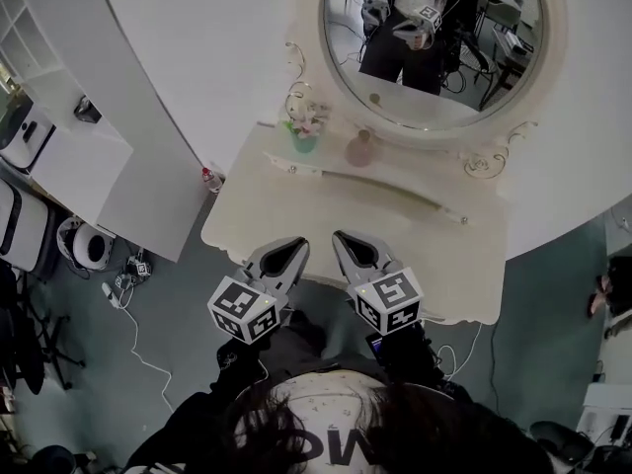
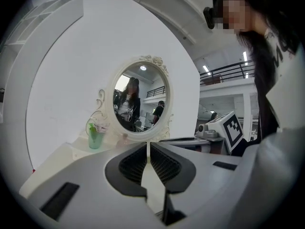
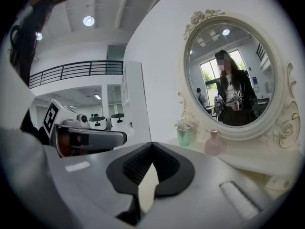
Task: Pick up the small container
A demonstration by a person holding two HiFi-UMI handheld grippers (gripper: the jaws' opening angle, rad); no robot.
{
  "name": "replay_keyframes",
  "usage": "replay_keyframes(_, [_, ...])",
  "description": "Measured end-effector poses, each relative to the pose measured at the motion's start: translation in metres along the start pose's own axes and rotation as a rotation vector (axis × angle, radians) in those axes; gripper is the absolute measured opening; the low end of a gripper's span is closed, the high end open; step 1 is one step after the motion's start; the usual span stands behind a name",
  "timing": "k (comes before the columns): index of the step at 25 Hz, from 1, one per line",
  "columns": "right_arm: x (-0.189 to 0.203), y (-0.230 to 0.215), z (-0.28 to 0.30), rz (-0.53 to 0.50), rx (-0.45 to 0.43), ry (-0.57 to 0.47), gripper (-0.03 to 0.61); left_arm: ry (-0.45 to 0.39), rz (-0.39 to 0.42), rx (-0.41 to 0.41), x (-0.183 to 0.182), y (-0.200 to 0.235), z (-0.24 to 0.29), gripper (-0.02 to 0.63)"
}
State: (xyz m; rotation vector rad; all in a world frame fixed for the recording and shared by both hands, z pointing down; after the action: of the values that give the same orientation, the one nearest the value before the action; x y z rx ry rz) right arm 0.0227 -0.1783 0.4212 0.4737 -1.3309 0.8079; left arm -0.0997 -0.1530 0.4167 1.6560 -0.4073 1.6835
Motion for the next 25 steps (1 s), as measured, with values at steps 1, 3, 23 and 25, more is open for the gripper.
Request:
replay_keyframes(1, [-0.001,0.002,0.008,0.001,0.008,0.002,0.009,0.002,0.0,0.008,-0.002,0.009,-0.001,0.002])
replay_keyframes(3, [-0.003,0.006,0.025,0.002,0.025,0.005,0.009,0.004,0.001,0.026,-0.005,0.026,-0.004,0.002])
replay_keyframes(23, [-0.008,-0.015,0.064,-0.022,0.275,0.086,0.009,0.061,-0.092,0.178,0.004,0.087,0.0,0.002])
replay_keyframes(25, [-0.009,-0.029,0.062,-0.027,0.302,0.09,0.009,0.068,-0.096,0.188,0.005,0.086,0.004,0.002])
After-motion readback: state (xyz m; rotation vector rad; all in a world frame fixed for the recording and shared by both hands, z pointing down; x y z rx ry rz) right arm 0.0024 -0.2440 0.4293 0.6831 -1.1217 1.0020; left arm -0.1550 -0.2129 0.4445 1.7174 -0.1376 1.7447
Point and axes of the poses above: the fingertips, and each gripper's own axes: z forward along the fingers, y to its left, x out of its underside, the point moved 5 cm from there along -z, backward along the fingers, and after that the axes turned 4 degrees about x, right-handed, at the moved point
